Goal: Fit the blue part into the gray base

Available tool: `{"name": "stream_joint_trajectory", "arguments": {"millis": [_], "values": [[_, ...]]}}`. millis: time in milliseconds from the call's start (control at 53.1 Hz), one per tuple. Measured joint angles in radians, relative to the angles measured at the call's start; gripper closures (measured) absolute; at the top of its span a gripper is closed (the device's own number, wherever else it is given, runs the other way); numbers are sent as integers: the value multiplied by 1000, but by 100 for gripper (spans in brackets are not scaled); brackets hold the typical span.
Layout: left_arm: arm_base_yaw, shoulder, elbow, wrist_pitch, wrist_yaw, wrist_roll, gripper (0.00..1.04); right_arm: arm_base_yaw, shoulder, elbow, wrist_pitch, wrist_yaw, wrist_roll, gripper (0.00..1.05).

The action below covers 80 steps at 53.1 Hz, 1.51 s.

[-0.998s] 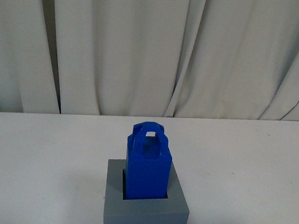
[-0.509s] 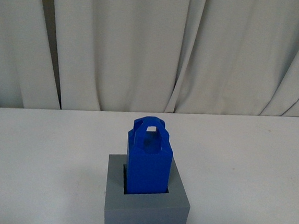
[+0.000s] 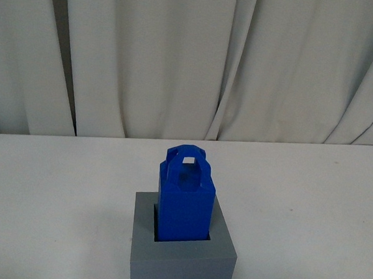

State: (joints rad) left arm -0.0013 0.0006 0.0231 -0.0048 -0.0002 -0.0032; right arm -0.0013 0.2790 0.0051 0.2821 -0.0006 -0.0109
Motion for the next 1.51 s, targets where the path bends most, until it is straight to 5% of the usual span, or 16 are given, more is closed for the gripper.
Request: {"name": "stream_joint_trajectory", "arguments": {"millis": [697, 1281, 1507], "values": [[0, 0, 0, 0, 0, 0, 6, 0, -274, 1, -280, -1, -1, 102], [0, 0, 0, 0, 0, 0, 6, 0, -275, 1, -280, -1, 0, 10], [0, 0, 0, 0, 0, 0, 6, 0, -275, 1, -280, -1, 0, 7]]}}
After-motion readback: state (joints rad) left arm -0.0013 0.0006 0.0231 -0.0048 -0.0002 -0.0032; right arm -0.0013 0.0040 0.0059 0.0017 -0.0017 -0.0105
